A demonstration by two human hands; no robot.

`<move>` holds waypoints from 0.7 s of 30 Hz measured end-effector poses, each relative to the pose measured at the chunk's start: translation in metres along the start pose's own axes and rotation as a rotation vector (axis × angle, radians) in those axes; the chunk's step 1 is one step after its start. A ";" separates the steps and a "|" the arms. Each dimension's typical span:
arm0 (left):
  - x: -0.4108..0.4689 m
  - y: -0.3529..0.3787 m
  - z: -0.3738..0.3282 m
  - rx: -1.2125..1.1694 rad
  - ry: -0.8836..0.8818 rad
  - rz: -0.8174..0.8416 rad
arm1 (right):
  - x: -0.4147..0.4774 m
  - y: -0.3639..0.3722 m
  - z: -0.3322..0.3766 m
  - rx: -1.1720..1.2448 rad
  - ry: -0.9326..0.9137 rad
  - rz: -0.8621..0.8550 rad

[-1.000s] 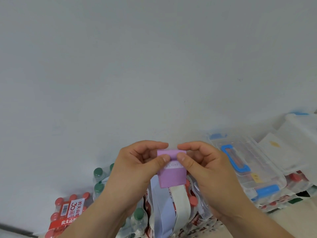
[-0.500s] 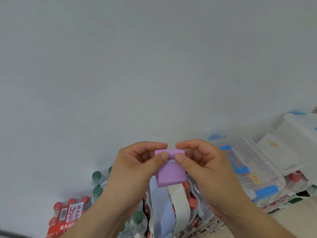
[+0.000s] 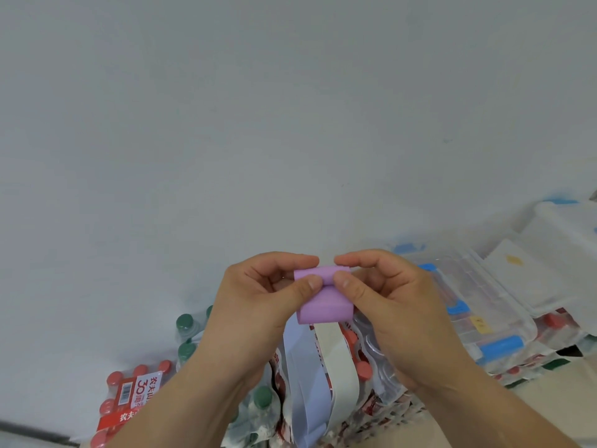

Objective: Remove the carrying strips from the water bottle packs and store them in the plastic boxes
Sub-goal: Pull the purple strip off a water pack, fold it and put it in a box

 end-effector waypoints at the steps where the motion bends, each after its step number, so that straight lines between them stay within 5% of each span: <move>1: 0.000 0.000 0.000 -0.007 -0.002 0.002 | 0.000 0.000 0.000 0.007 0.000 0.003; 21: 0.003 0.001 0.010 -0.001 -0.044 -0.047 | 0.000 -0.002 -0.014 0.061 0.040 -0.072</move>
Point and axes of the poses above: each hand's wrist, its own x-axis towards the middle knuckle, its own y-axis out of the palm, z = x × y, the point moved 3 cm from there along x, towards the middle knuckle, and after that the axes turned 14 degrees about z, right-handed, at the moved point
